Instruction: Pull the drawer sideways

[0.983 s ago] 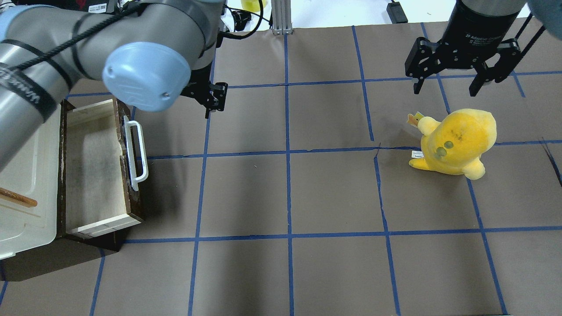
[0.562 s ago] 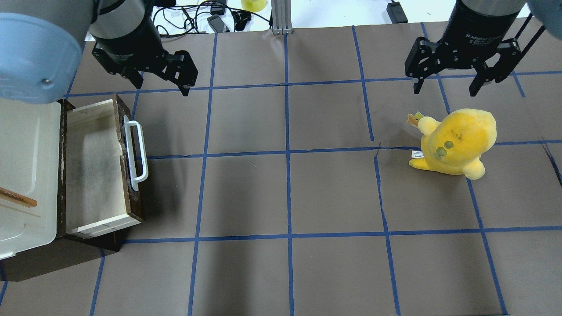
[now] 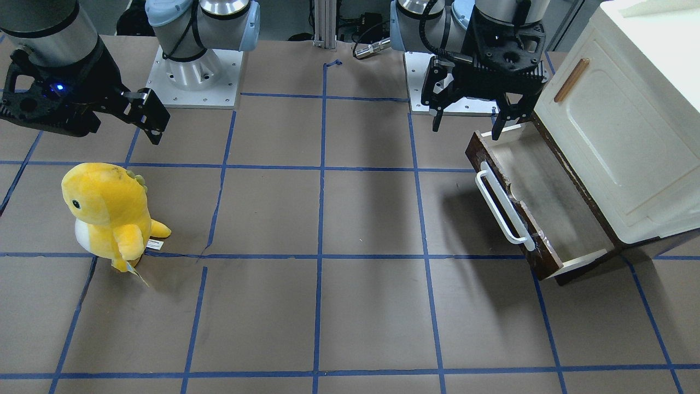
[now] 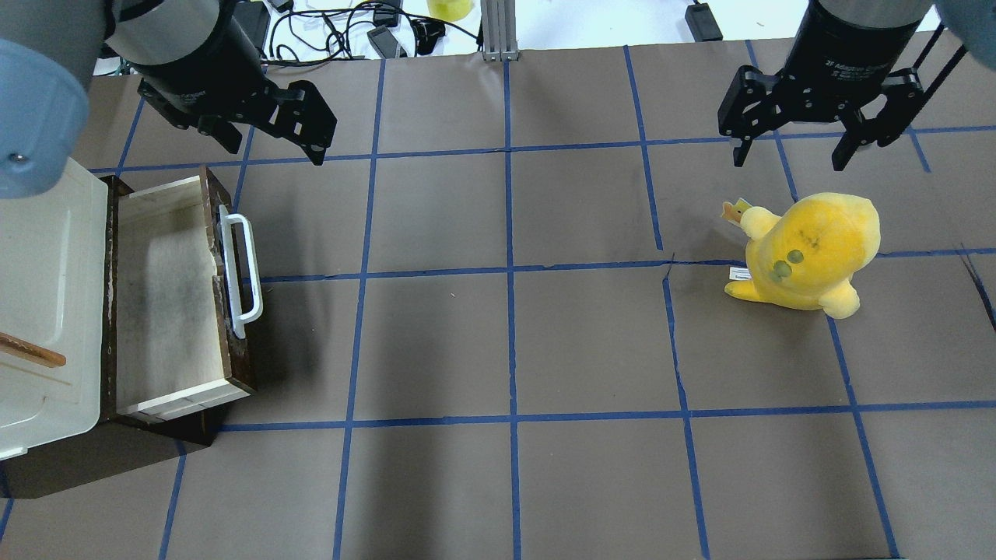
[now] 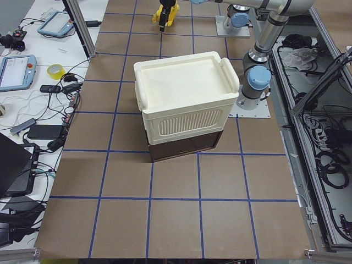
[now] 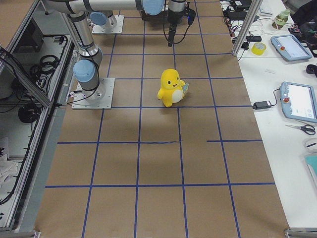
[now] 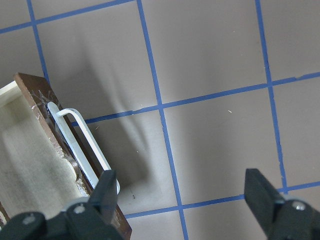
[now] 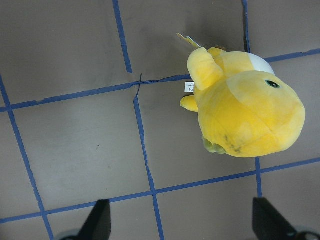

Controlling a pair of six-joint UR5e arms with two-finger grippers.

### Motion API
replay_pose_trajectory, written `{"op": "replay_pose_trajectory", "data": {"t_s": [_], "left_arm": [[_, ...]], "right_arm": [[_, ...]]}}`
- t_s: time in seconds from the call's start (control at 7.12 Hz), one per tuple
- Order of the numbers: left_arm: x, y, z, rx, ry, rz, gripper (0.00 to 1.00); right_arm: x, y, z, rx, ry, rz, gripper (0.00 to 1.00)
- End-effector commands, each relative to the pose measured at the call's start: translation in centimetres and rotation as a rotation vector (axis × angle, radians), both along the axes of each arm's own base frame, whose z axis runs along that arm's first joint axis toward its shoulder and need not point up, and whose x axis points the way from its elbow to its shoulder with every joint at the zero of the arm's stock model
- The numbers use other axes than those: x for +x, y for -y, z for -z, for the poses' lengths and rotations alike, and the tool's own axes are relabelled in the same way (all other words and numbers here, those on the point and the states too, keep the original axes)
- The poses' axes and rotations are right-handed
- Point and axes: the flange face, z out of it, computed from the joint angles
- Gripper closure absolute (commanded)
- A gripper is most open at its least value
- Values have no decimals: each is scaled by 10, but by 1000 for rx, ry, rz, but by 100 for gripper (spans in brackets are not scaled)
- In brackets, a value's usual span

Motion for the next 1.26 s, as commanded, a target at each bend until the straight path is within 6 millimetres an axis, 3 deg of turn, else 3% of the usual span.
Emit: {"op": "replay_pose_trajectory", "data": {"t_s": [0.0,0.28,1.12], "left_arm": [[0,-2,-5,-12,-12,-7,7],[-5,-2,-1,-4,-62,1,0],[-2,-4,-2,4,-60,-58,0]], "right_arm": [[-1,0,0,0,0,1,0],[0,0,0,0,0,0,0],[-1,0,0,0,0,1,0]]}}
